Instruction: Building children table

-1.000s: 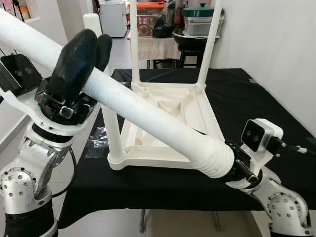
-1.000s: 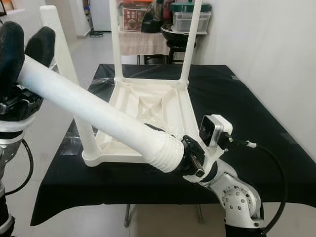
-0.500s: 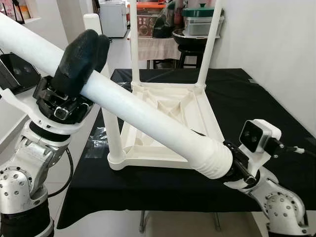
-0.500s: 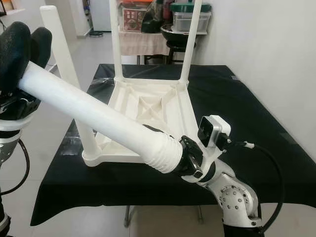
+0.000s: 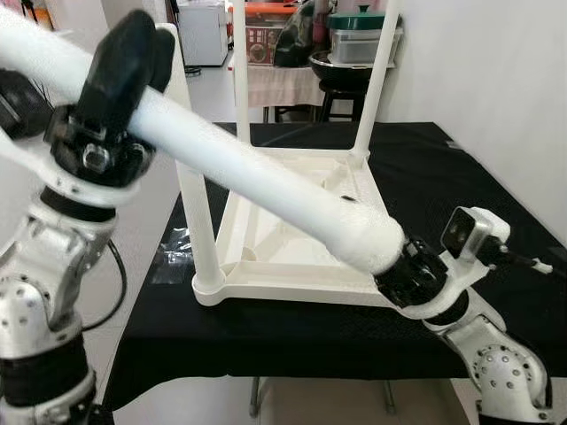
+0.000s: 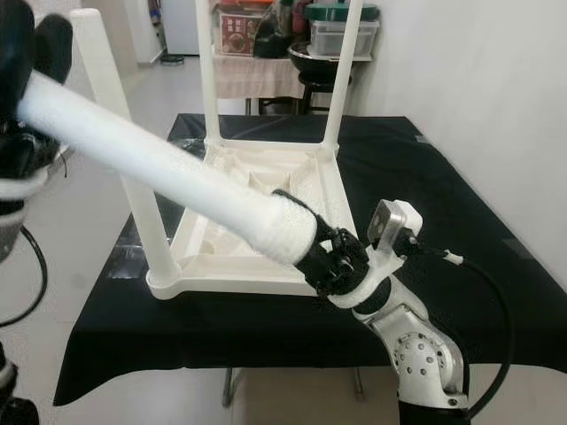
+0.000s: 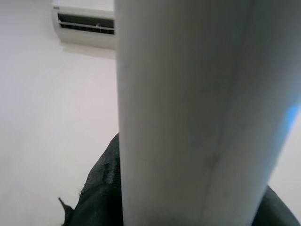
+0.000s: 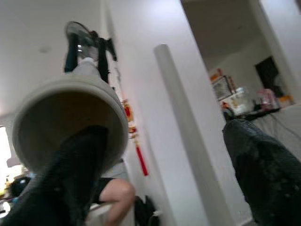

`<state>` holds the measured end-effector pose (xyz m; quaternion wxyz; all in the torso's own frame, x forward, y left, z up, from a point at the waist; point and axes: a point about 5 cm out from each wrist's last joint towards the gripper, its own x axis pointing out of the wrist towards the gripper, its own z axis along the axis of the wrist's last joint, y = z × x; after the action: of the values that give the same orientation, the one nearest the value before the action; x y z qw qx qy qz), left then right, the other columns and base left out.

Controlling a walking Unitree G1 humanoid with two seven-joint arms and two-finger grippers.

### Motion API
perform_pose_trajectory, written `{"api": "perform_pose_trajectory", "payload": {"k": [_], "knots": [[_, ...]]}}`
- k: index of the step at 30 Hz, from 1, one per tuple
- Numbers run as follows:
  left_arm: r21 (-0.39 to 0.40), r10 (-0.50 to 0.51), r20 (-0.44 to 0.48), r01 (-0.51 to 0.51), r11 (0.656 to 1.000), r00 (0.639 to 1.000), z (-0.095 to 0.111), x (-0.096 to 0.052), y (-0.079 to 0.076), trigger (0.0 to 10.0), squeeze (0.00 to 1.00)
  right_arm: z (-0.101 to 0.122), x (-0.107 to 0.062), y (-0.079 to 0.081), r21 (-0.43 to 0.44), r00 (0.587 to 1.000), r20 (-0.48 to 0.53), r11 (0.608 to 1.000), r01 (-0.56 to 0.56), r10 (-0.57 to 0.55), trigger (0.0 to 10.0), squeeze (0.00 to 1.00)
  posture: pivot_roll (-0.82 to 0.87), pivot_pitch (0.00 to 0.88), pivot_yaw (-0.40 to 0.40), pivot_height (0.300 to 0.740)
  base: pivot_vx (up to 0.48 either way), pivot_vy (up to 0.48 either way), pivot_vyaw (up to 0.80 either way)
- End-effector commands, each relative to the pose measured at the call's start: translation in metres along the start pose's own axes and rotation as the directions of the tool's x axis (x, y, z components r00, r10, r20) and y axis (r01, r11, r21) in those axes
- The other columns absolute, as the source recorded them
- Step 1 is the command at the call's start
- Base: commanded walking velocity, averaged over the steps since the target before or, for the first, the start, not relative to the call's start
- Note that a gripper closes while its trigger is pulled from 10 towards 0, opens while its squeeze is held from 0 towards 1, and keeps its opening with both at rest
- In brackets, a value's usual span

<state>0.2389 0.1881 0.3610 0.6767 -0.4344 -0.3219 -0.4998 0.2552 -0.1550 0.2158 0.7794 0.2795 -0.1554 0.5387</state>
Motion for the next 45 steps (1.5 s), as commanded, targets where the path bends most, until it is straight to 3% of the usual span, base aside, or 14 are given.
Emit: {"api": "perform_pose_trajectory", "payload": {"k": [1, 8, 11, 13, 20, 21, 22, 27, 29, 34, 36, 38, 39, 45], "knots": [[0.036, -0.074, 0.131, 0.07, 0.997, 0.989, 0.022, 0.006, -0.01, 0.0, 0.0, -0.017, -0.01, -0.008, 0.025, 0.99, -0.088, 0.994, 0.109, -0.106, 10.0, 1.0, -0.05, 0.009, -0.035, 0.74, 0.0, 0.0, 0.0], [0.06, -0.09, 0.14, 0.083, 0.995, 0.986, 0.03, 0.01, -0.013, 0.0, 0.0, -0.022, -0.018, -0.01, -0.029, 0.969, -0.13, 0.978, 0.207, -0.209, 10.0, 1.0, -0.05, 0.007, -0.035, 0.74, 0.0, 0.0, 0.0], [0.107, -0.085, 0.092, 0.075, 0.991, 0.992, 0.029, 0.011, -0.012, 0.0, 0.0, -0.026, -0.024, -0.01, -0.098, 0.947, -0.219, 0.971, 0.218, -0.234, 10.0, 1.0, -0.06, 0.002, -0.033, 0.74, 0.0, 0.0, 0.0], [0.177, -0.063, -0.001, 0.062, 0.982, 0.998, 0.023, 0.014, -0.009, 0.0, 0.0, -0.03, -0.03, -0.008, -0.223, 0.901, -0.361, 0.961, 0.166, -0.24, 10.0, 1.0, -0.06, 0.0, -0.034, 0.74, 0.0, 0.0, 0.0], [0.305, 0.035, -0.239, 0.041, 0.951, 0.97, -0.006, 0.015, 0.008, 0.0, 0.0, -0.027, -0.037, -0.009, -0.385, 0.805, -0.536, 0.922, 0.035, -0.255, 10.0, 1.0, -0.06, 0.0, -0.032, 0.74, 0.0, 0.0, 0.0], [0.344, 0.079, -0.347, 0.049, 0.938, 0.934, -0.024, 0.013, 0.018, 0.0, 0.0, -0.02, -0.04, -0.008, -0.403, 0.778, -0.579, 0.915, -0.013, -0.244, 10.0, 1.0, -0.06, 0.0, -0.032, 0.74, 0.0, 0.0, 0.0], [0.354, 0.089, -0.38, 0.056, 0.934, 0.921, -0.03, 0.012, 0.021, 0.0, 0.0, -0.017, -0.04, -0.007, -0.403, 0.775, -0.585, 0.915, -0.024, -0.237, 10.0, 1.0, -0.06, 0.0, -0.032, 0.74, 0.0, 0.0, 0.0], [0.359, 0.086, -0.458, 0.096, 0.928, 0.885, -0.043, 0.008, 0.024, 0.0, 0.0, -0.006, -0.039, -0.005, -0.408, 0.784, -0.579, 0.912, -0.041, -0.224, 10.0, 1.0, -0.06, 0.004, -0.027, 0.74, 0.0, 0.0, 0.0], [0.378, 0.091, -0.576, 0.166, 0.911, 0.812, -0.062, 0.001, 0.03, 0.0, 0.0, 0.004, -0.039, 0.0, -0.397, 0.774, -0.605, 0.914, -0.089, -0.187, 10.0, 1.0, -0.06, 0.004, -0.026, 0.74, 0.0, 0.0, 0.0], [0.402, 0.11, -0.632, 0.203, 0.893, 0.767, -0.075, -0.004, 0.039, 0.0, 0.0, 0.005, -0.037, 0.005, -0.376, 0.767, -0.625, 0.917, -0.132, -0.147, 10.0, 1.0, -0.06, 0.007, -0.024, 0.74, 0.0, 0.0, 0.0], [0.406, 0.112, -0.651, 0.22, 0.887, 0.75, -0.087, -0.005, 0.045, 0.0, 0.0, 0.002, -0.022, 0.008, -0.377, 0.803, -0.587, 0.913, -0.157, -0.105, 10.0, 1.0, -0.06, 0.017, -0.02, 0.74, 0.0, 0.0, 0.0], [0.39, 0.101, -0.659, 0.224, 0.893, 0.746, -0.099, -0.005, 0.049, 0.0, 0.0, 0.0, -0.002, 0.006, -0.427, 0.857, -0.505, 0.893, -0.142, -0.105, 10.0, 0.95, -0.06, 0.022, -0.021, 0.74, 0.0, 0.0, 0.0], [0.38, 0.095, -0.656, 0.219, 0.899, 0.748, -0.102, -0.005, 0.05, 0.0, 0.0, -0.003, 0.005, 0.005, -0.43, 0.869, -0.484, 0.893, -0.133, -0.103, 10.0, 0.0, -0.06, 0.025, -0.017, 0.74, 0.0, 0.0, 0.0], [0.365, 0.076, -0.632, 0.211, 0.907, 0.771, -0.105, -0.002, 0.053, 0.0, 0.0, -0.026, 0.023, 0.004, -0.411, 0.848, -0.524, 0.896, -0.167, -0.082, 10.0, 0.0, -0.06, 0.03, -0.016, 0.74, 0.0, 0.0, 0.0]]}}
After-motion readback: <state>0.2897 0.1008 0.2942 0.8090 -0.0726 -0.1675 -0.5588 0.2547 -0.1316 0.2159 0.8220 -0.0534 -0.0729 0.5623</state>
